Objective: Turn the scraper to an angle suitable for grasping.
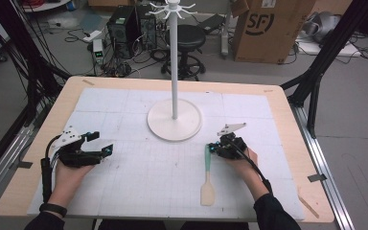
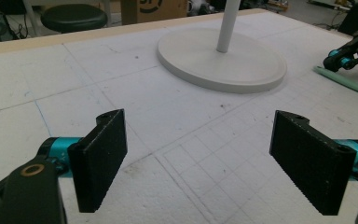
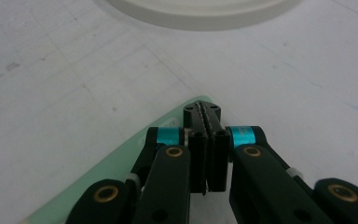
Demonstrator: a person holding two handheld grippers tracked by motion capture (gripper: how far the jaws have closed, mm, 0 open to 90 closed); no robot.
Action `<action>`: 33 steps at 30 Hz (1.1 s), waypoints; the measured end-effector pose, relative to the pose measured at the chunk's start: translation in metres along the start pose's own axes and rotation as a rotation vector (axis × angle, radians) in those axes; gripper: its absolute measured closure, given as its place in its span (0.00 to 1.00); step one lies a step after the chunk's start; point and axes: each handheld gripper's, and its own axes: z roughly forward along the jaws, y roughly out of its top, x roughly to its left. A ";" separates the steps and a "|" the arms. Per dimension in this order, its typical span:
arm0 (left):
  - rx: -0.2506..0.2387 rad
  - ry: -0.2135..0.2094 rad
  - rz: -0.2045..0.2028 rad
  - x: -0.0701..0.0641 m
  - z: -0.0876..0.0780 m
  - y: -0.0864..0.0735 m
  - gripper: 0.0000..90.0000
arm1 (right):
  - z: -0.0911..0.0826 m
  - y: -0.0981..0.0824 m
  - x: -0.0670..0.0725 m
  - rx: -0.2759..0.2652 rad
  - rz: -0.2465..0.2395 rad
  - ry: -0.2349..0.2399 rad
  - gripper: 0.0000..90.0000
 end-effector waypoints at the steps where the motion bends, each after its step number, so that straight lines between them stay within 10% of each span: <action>1: 0.001 -0.002 0.001 0.000 0.000 0.000 0.22 | 0.003 0.002 0.003 -0.002 -0.011 0.003 0.99; 24: 0.008 -0.006 0.011 -0.002 -0.001 -0.001 0.22 | 0.051 0.044 0.081 -0.014 -0.198 0.206 0.99; 28: 0.008 -0.005 0.012 -0.002 -0.001 -0.001 0.22 | 0.048 0.044 0.079 -0.019 -0.187 0.202 0.99; 33: 0.013 0.004 0.012 0.000 -0.002 -0.002 0.22 | 0.002 0.041 0.053 -0.136 -0.130 0.187 0.93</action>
